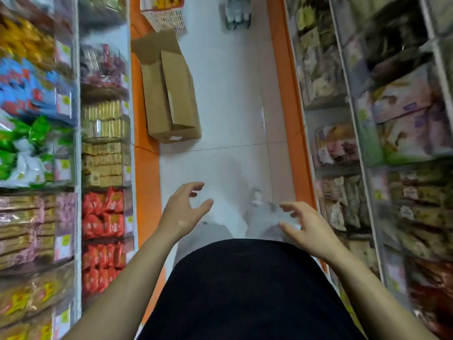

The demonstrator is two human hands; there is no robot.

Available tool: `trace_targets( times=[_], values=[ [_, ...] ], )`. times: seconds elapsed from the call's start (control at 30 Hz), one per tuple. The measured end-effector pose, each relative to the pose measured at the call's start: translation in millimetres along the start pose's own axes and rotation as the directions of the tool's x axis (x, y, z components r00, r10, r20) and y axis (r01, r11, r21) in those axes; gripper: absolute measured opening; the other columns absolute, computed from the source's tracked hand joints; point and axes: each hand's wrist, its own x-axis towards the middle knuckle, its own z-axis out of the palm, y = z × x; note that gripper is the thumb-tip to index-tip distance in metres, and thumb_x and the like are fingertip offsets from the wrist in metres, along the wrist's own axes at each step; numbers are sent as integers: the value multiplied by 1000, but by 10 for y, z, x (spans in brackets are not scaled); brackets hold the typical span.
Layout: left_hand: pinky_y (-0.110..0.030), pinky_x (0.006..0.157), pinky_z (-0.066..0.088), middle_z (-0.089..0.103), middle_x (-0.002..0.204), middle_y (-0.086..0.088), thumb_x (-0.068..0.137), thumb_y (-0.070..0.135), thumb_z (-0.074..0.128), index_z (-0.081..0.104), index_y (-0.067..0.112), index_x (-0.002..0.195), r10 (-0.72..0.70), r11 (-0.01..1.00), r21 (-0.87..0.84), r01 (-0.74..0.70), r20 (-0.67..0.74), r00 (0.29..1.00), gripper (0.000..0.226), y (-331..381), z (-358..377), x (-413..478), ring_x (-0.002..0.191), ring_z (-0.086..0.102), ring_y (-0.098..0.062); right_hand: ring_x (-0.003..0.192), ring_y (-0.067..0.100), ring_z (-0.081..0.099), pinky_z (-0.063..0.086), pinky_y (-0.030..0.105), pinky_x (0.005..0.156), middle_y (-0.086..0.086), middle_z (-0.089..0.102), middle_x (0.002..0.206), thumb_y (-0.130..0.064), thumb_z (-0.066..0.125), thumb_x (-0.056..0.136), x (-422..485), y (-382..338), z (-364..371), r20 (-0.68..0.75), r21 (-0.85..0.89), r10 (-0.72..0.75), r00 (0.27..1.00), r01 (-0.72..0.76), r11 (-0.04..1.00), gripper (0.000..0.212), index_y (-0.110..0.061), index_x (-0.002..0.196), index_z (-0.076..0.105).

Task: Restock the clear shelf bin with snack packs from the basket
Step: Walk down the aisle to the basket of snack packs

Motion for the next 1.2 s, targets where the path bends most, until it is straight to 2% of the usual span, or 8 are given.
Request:
trace_targets(
  times=[0.07, 0.17, 0.37, 0.53, 0.8, 0.9, 1.03, 1.2],
  values=[
    [-27, 94, 45, 55, 130, 20, 76, 68, 57, 56, 37, 133, -29, 1000, -11, 29, -20, 999, 65, 140, -155, 174, 113, 56, -3, 103, 6, 57, 45, 24, 87, -10, 59, 122, -42, 64, 90, 378, -202, -317, 11, -19, -44, 999, 44, 999, 45, -26, 132, 56],
    [-23, 92, 44, 57, 132, 21, 78, 66, 59, 57, 37, 133, -76, 997, -26, 75, -41, 996, 62, 250, -431, 435, 114, 56, 0, 103, 5, 56, 45, 23, 86, -14, 56, 122, -44, 62, 90, 990, -608, -696, 23, -38, -105, 994, 106, 994, 47, -29, 133, 55],
    [-23, 90, 44, 58, 127, 23, 73, 69, 59, 56, 39, 130, -153, 985, -91, 146, -82, 985, 64, 353, -1009, 1408, 114, 57, -1, 104, 5, 55, 44, 24, 85, -16, 56, 121, -45, 62, 89, 2391, -1367, -1123, 48, -44, -160, 986, 162, 986, 48, -30, 134, 54],
    [-27, 93, 44, 60, 131, 15, 90, 45, 71, 57, 30, 134, -111, 993, -49, 108, -54, 992, 48, 655, -1614, 2500, 115, 58, -8, 107, 6, 55, 45, 26, 89, -14, 57, 122, -44, 62, 91, 3178, -1803, -1542, 51, -78, -98, 994, 101, 992, 49, -29, 137, 51],
    [-26, 93, 42, 53, 123, 22, 87, 52, 67, 54, 33, 136, 26, 1000, 14, -27, 43, 999, 53, 1986, -2160, 4318, 115, 53, -1, 109, 9, 58, 49, 32, 96, -8, 60, 124, -40, 66, 91, 4061, -1726, -2621, -4, 15, 87, 996, -87, 996, 47, -24, 134, 55],
    [-24, 92, 41, 53, 124, 20, 88, 51, 67, 54, 32, 137, 18, 1000, 18, -19, 57, 998, 54, 2380, -2151, 4978, 116, 53, -3, 106, 8, 58, 47, 27, 92, -9, 60, 123, -42, 65, 89, 4630, -1597, -3068, -8, 26, 95, 995, -94, 995, 47, -25, 132, 55],
    [-26, 96, 42, 53, 125, 18, 90, 48, 70, 55, 32, 136, -51, 999, 7, 51, 13, 999, 51, 2748, -2318, 5488, 117, 54, -3, 113, 13, 59, 47, 30, 98, -4, 61, 125, -38, 67, 90, 5448, -1744, -3755, 8, -27, 27, 1000, -27, 999, 48, -20, 133, 56],
    [-25, 92, 44, 61, 130, 13, 90, 46, 73, 59, 30, 132, -131, 991, -26, 129, -89, 987, 47, 2944, -2802, 5871, 114, 58, -4, 113, 16, 58, 47, 34, 98, -2, 62, 124, -38, 64, 92, 6491, -2456, -4429, 28, -94, -119, 993, 121, 988, 48, -18, 134, 56]
  ],
)
